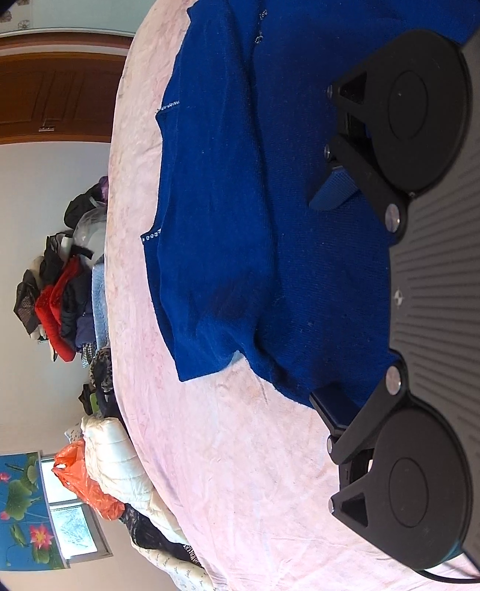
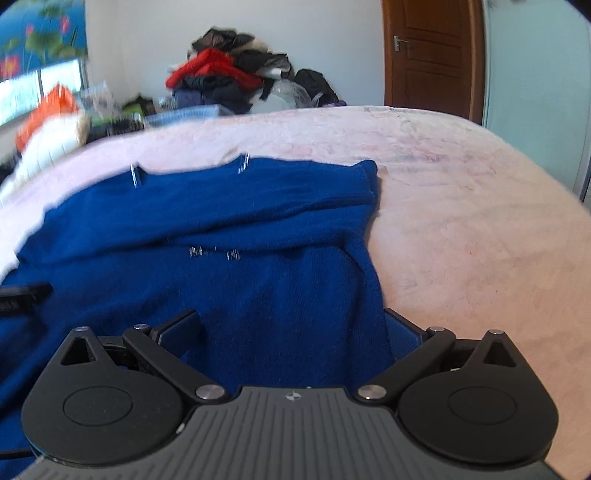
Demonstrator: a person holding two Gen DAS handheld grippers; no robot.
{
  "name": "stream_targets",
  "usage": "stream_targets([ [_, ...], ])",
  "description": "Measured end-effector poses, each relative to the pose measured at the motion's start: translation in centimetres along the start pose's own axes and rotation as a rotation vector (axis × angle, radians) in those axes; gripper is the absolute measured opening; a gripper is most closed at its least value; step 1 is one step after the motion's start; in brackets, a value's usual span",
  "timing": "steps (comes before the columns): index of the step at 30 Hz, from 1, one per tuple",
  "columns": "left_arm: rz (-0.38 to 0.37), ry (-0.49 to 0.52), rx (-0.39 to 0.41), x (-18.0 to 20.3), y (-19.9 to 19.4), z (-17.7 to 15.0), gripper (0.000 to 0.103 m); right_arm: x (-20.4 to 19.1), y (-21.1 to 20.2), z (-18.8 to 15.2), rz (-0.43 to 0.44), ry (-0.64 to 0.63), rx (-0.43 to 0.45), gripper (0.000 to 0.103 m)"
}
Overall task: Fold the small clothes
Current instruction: 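Fold the sweater side inward with the right gripper and release it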
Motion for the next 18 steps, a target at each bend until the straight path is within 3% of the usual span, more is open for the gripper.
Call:
stream_targets([
  [3,-0.009,-0.015,0.003,-0.3,0.0,-0.1,0.103,-0.8,0.0,-0.1,-0.037,-0.051,0.002,0.103],
  [18,-0.058,-0.061,-0.007,-1.4,0.0,-0.2,0.103,-0.6,0.3,-0.1,-0.025,-0.038,-0.005,0.103],
])
Point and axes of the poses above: each gripper's, at about its wrist camera, not at the fingertips, and y roughly the way its jaws point, x to its right, z to its top, the point moved 3 cm from there along y, roughly the way its jaws point, and after that the axes turned 10 degrees about -z, right-handed, at the moved point
